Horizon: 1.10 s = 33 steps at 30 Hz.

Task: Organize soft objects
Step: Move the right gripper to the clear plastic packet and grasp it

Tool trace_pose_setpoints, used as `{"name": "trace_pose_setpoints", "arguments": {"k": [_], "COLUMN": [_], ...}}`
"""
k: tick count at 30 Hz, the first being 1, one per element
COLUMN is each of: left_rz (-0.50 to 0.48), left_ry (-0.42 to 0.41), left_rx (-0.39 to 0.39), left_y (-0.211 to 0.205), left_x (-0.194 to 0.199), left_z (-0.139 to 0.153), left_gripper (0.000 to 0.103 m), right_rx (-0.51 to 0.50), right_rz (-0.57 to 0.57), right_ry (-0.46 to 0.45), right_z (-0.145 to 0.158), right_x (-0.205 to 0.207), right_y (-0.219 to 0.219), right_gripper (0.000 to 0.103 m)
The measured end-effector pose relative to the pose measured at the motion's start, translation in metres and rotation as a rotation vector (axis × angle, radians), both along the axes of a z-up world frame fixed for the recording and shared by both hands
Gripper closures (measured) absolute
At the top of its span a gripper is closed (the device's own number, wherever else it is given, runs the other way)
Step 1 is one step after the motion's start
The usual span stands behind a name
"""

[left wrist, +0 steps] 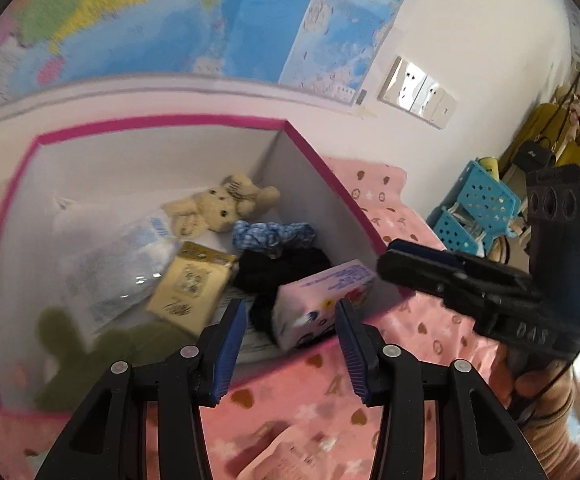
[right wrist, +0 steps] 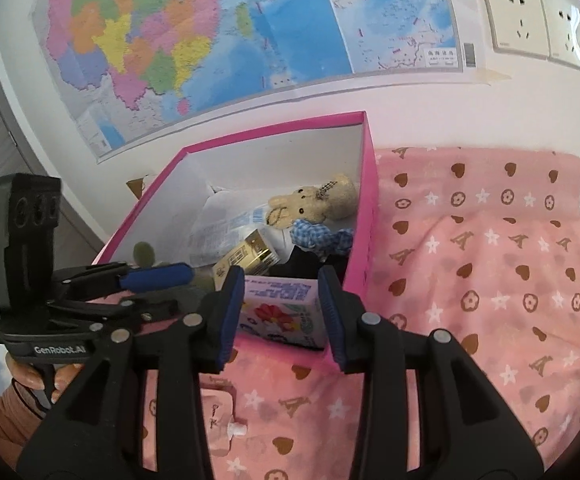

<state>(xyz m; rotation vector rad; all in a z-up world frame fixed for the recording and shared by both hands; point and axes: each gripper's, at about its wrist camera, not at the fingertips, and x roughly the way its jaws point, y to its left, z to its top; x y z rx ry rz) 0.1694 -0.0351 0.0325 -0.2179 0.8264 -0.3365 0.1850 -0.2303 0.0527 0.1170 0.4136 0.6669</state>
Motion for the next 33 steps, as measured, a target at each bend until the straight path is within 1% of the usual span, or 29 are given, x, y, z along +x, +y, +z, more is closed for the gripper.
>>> {"name": "trace_pose_setpoints", "arguments": {"k": [3, 5, 8, 10, 11, 13, 15, 19, 23, 25, 28, 30, 33], "left_rz": [0.015, 0.027, 0.062, 0.123, 0.159, 0.209, 0.266, 0.353, 0.356, 0.351, 0.331, 0.318, 0.272], "left_ry": [-0.057, -0.094, -0.126, -0.129, -0.118, -0.087, -0.038, 0.059, 0.122, 0.142, 0.148, 0.148, 0.151], "left_rx": [0.0, 0.006, 0.002, 0.019, 0.031, 0.026, 0.013, 0.003, -0.047, -0.053, -0.068, -0.083, -0.112], "left_y": [0.015, 0.027, 0.053, 0.072, 0.082, 0.098, 0.119, 0.148, 0.158, 0.161, 0.16, 0.158, 0.153], "left_x": [-0.032, -0.056, -0.093, -0.114, -0.121, -0.13, -0.139, -0.147, -0.147, -0.15, -0.151, -0.151, -0.148], "left_z": [0.007, 0.01, 0.011, 0.007, 0.003, -0.007, -0.023, -0.054, -0.075, -0.082, -0.086, -0.086, -0.089], "left_gripper": [0.055, 0.054, 0.047, 0.046, 0.046, 0.046, 0.046, 0.046, 0.046, 0.046, 0.046, 0.046, 0.046], "right_rx": [0.023, 0.026, 0.009, -0.028, -0.043, -0.069, -0.087, -0.128, -0.145, -0.142, -0.123, -0.127, -0.114], "right_rz": [0.042, 0.104, 0.239, 0.314, 0.342, 0.398, 0.445, 0.499, 0.515, 0.515, 0.532, 0.527, 0.509], "right_ry": [-0.029, -0.047, -0.041, -0.021, -0.009, 0.029, 0.076, 0.122, 0.153, 0.171, 0.209, 0.216, 0.226], "right_z": [-0.001, -0.003, -0.013, -0.024, -0.03, -0.043, -0.056, -0.074, -0.085, -0.088, -0.093, -0.095, -0.094], "right_x": [-0.02, -0.034, -0.052, -0.059, -0.061, -0.062, -0.059, -0.056, -0.047, -0.041, -0.033, -0.029, -0.025], "right_y": [0.002, 0.009, 0.03, 0.052, 0.062, 0.085, 0.109, 0.148, 0.177, 0.187, 0.201, 0.208, 0.209], "right_gripper": [0.062, 0.06, 0.058, 0.058, 0.058, 0.058, 0.058, 0.058, 0.058, 0.058, 0.058, 0.058, 0.058]}}
